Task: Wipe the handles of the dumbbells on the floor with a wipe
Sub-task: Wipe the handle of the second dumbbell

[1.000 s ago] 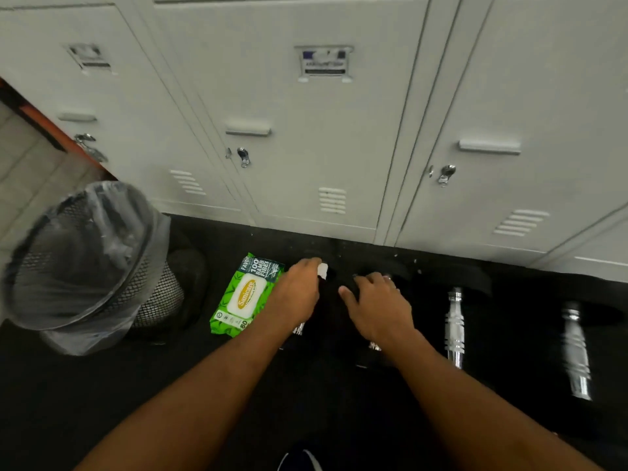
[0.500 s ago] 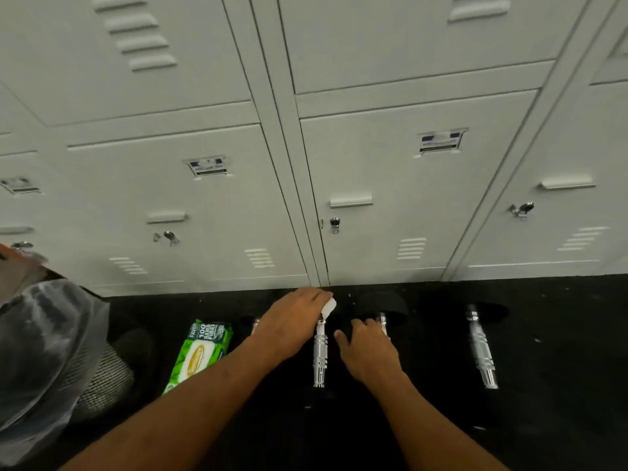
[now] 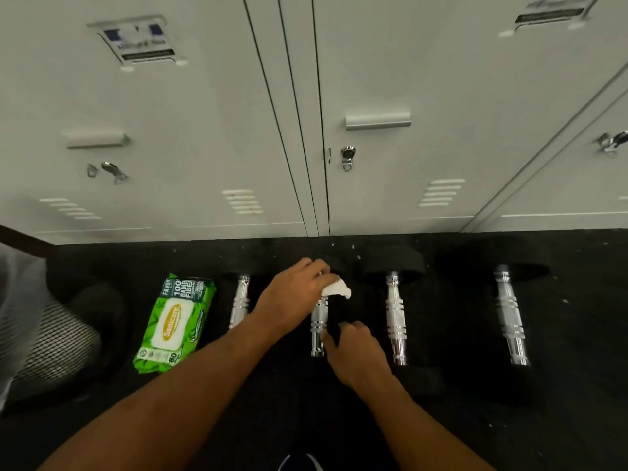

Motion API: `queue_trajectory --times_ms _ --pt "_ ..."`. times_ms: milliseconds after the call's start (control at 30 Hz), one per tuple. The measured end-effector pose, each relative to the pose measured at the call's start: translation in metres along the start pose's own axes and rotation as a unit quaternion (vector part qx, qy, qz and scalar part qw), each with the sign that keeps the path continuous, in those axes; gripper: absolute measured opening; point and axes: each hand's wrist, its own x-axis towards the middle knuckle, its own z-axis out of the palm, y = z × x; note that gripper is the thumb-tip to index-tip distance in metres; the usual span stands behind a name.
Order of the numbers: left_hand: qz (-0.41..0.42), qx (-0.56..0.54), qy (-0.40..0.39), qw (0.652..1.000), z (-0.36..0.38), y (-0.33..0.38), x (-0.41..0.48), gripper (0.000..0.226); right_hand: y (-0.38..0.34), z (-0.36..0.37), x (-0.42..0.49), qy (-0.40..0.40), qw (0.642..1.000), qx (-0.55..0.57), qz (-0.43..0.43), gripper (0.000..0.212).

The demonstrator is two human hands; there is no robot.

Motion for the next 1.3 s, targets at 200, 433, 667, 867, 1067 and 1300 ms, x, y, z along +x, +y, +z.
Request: queue_trajectory --times_ms 200,433,667,867,1067,1300 --pt "0.027 0.051 -0.018 0.998 0.027 -0.014 0.006 0.058 0.003 0.010 0.008 -0.037 0.999 -0.027 0.014 0.050" --pt "0.060 0.138 -0.063 0.987 0.040 -0.026 -0.018 0.053 0.006 0.024 0.007 -0.060 0.998 0.000 0.031 0.051" --pt "-0.175 -0.096 0.017 0.980 0.045 0.011 -0.014 0.040 0.005 0.033 0.010 -0.070 0.996 0.040 0.032 0.048" --pt "-0.334 -0.220 0.095 0.912 0.058 0.023 -0.001 0.030 0.001 0.033 0.005 -0.085 0.995 0.029 0.047 0.050" --pt "-0.303 -0.191 0.065 0.931 0.066 0.019 -0.003 0.034 -0.003 0.027 -0.001 -0.122 0.992 -0.030 -0.014 0.035" --pt "-0.237 -0.163 0.002 0.958 0.067 0.025 -0.038 0.027 0.001 0.036 0.003 -0.124 0.988 -0.070 -0.054 0.033"
